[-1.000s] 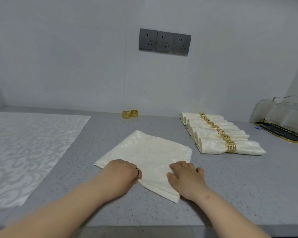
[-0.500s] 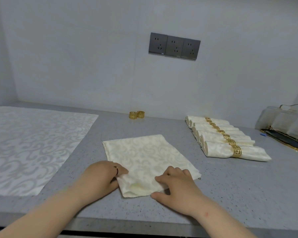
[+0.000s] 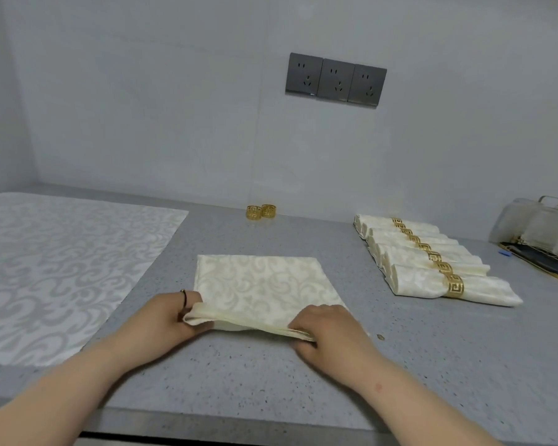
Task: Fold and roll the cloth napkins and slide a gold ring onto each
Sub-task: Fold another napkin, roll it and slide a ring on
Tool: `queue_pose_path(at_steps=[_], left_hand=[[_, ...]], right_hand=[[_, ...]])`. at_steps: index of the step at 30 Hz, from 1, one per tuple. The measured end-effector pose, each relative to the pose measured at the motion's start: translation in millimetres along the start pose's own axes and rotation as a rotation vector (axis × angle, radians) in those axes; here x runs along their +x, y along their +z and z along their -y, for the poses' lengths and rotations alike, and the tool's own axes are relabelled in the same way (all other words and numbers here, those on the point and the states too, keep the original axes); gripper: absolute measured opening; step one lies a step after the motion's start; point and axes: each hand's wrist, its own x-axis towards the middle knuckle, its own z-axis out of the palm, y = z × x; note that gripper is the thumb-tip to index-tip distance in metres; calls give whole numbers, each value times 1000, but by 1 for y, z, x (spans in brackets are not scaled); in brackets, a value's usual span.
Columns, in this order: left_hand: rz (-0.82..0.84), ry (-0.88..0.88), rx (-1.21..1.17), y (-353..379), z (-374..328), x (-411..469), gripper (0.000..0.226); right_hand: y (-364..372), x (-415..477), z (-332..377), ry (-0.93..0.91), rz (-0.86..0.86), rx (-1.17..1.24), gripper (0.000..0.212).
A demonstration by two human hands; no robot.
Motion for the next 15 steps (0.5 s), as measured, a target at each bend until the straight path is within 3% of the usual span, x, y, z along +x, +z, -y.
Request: queue_pose_path(at_steps=[2, 6, 8, 10, 15], left_hand=[[-42, -66, -21, -4, 2, 1, 48], [-46, -141, -70, -7, 5, 5, 40], [1, -177, -130, -7, 4, 10, 31], [-13, -237, -240, -6, 10, 22, 41], [-170, -287, -153, 4, 12, 42, 51]], right_hand=[[-2, 0, -15, 54, -21, 80, 25], [-15, -5, -41, 285, 96, 445, 14], [-22, -6, -49, 348, 135, 554, 22], [-27, -3, -56, 404, 127, 652, 36], [-24, 15, -60, 507, 100, 693, 23]])
